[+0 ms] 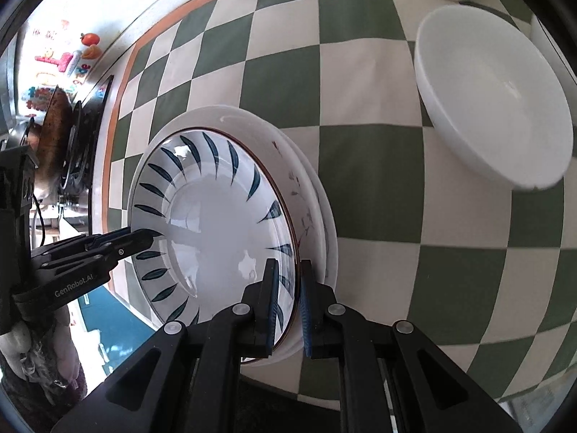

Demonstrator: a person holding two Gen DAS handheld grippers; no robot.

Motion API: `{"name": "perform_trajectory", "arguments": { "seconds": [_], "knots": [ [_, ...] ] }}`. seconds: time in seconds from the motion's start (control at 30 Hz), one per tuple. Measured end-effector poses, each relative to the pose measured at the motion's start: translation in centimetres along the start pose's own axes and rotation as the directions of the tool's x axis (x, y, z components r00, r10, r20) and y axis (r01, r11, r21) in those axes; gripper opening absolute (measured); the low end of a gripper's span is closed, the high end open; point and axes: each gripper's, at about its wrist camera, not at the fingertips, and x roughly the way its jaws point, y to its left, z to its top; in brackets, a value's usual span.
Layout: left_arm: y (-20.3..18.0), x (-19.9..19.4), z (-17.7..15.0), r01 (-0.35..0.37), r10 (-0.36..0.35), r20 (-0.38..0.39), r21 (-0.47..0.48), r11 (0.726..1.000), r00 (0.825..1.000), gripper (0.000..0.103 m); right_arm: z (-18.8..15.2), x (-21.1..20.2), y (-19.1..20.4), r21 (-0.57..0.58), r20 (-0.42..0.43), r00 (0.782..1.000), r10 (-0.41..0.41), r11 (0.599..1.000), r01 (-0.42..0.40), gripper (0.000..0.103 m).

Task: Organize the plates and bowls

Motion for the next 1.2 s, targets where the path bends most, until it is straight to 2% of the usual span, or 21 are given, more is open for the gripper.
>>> {"name": "perform_trajectory", "arguments": {
  "seconds": [0.17,0.4,0.73,1.0,1.2],
  "knots": [
    [0.7,-0.3,-0.6,-0.011,0.012,0.021,-0.056,0.998,1.0,0.021,0.8,0.1,0.4,-0.052,-0.011,1.0,0.0,0.999,0.0,0.013],
    [2.5,-0.5,-1.7,0.018,-0.017,0.016,-0.111,0.994,1.0,0.021,0.8,0.0,0.8,-0.053,-0.031,0.999,-0.028,0.998,0.026,0.015],
    [4.1,-1.0,-1.6,0.029,-0.028,0.015,-0.101,0.994,0.999,0.021,0.7,-0.3,0.9,-0.01,-0.033,0.998,-0.046,0.999,0.046,0.016],
    [3.3,-0.8,-1.8,0.036,-0.035,0.013,-0.099,0.994,0.999,0.021,0.4,-0.7,1.6,-0.019,-0.014,0.994,-0.106,0.994,0.105,0.016],
    [3.6,-0.5,-1.6,0.045,-0.045,0.008,-0.097,0.994,0.999,0.021,0.2,-0.8,1.1,0.039,-0.008,0.995,-0.096,0.995,0.096,0.016]
  ]
}}
